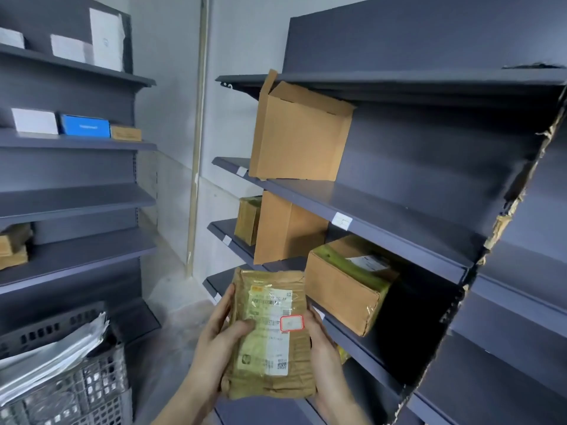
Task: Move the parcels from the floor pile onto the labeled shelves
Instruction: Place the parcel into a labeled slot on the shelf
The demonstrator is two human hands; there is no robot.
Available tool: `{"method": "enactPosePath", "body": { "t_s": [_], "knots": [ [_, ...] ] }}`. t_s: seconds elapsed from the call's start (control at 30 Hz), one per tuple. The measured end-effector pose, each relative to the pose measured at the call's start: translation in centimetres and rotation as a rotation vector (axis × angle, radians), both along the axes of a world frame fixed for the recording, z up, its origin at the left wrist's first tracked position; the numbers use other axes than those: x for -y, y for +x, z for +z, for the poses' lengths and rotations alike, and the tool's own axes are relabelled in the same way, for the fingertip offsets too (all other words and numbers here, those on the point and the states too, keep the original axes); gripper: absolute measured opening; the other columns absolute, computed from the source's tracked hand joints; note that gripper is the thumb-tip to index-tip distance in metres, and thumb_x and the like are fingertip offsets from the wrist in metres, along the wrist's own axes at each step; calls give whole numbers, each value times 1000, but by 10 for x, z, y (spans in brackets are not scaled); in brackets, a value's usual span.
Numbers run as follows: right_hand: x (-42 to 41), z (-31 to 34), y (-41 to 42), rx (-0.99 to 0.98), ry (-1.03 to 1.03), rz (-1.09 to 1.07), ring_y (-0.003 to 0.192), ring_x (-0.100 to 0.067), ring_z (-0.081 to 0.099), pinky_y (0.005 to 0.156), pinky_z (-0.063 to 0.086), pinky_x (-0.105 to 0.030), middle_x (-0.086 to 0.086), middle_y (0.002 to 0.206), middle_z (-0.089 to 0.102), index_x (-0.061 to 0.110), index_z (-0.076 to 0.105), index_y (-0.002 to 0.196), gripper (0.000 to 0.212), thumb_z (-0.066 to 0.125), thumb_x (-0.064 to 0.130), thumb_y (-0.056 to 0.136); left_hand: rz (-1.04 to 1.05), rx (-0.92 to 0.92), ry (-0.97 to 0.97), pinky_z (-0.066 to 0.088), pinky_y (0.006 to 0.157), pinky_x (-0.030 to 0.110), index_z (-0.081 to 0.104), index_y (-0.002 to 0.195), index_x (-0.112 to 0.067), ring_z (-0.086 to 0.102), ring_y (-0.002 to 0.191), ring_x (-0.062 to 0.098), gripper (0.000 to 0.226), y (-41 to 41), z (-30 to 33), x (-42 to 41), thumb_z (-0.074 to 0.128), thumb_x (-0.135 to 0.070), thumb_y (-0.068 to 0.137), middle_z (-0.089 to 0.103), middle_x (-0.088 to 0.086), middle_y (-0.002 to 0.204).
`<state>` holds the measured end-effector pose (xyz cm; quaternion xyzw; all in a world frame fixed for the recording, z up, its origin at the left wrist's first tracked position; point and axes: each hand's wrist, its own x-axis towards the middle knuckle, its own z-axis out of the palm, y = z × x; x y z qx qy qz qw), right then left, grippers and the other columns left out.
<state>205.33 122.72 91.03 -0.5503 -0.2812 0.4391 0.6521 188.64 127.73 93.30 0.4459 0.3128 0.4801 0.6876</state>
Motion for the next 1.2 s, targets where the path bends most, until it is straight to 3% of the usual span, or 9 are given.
{"method": "enactPosePath", "body": {
  "t_s": [0.07, 0.2, 0.33, 0.4, 0.47, 0.57, 0.73, 0.93, 1.2],
  "knots": [
    [-16, -5, 13, 102, -10, 8, 117, -22, 67, 105, 49, -47, 0, 122, 74, 34, 69, 125, 31, 61, 42, 96, -11, 13, -19, 55, 78, 29, 56, 131, -43, 71, 103, 13, 77, 3, -1, -11, 75, -4, 68, 71, -9, 120],
    [-72, -47, 49, 337, -84, 27, 144, -27, 42, 121, 30, -47, -6, 153, 50, 19, 50, 148, 45, 50, 31, 105, -47, 36, -40, 53, 78, 29, 61, 129, -40, 72, 99, 10, 80, -2, -1, -40, 73, -9, 56, 74, -11, 112],
    [-115, -39, 36, 182, -170, -68, 137, -35, 49, 119, 31, -53, -14, 147, 56, 25, 56, 140, 39, 53, 34, 103, -88, 50, -17, 57, 70, 23, 59, 128, -41, 73, 97, 11, 77, -17, 4, -68, 73, -10, 59, 75, -10, 109],
    [-119, -20, 7, 141, -112, -92, 134, -36, 53, 117, 35, -55, -12, 141, 61, 24, 58, 140, 50, 60, 48, 97, -99, 48, -1, 58, 69, 24, 56, 130, -43, 73, 96, 14, 76, -27, 9, -84, 71, -12, 62, 75, -10, 108],
    [-113, 3, -22, 69, -1, -94, 125, -34, 62, 113, 40, -58, -10, 131, 69, 26, 62, 135, 60, 66, 58, 85, -124, 49, 26, 59, 76, 30, 52, 136, -42, 72, 100, 17, 77, -37, 18, -99, 71, -10, 68, 74, -10, 111],
    [-114, 29, -49, 35, 125, -57, 120, -30, 66, 110, 46, -55, -9, 127, 71, 24, 61, 136, 36, 50, 33, 102, -149, 62, 72, 59, 78, 28, 51, 136, -42, 71, 104, 15, 71, -50, 28, -122, 65, 3, 83, 73, -10, 116],
    [-128, 44, -73, 68, 177, -35, 124, -29, 65, 112, 44, -55, -7, 135, 67, 27, 55, 143, 44, 53, 41, 101, -211, 97, 82, 49, 102, 52, 50, 140, -43, 66, 116, 25, 78, -71, 30, -148, 69, -10, 72, 65, -3, 132],
    [-147, 51, -97, 119, 201, -4, 122, -27, 66, 111, 46, -54, -6, 134, 68, 29, 49, 147, 52, 54, 49, 99, -186, 36, 146, 54, 95, 42, 53, 135, -46, 68, 112, 15, 68, -93, 40, -173, 65, -6, 82, 69, -9, 124],
    [-201, 67, -111, 168, 220, -7, 120, -24, 67, 108, 49, -50, -5, 133, 68, 28, 51, 146, 62, 58, 53, 90, -153, 35, 143, 55, 86, 37, 56, 123, -53, 70, 107, 17, 64, -108, 55, -223, 60, 0, 87, 71, -8, 119]
  ]
}}
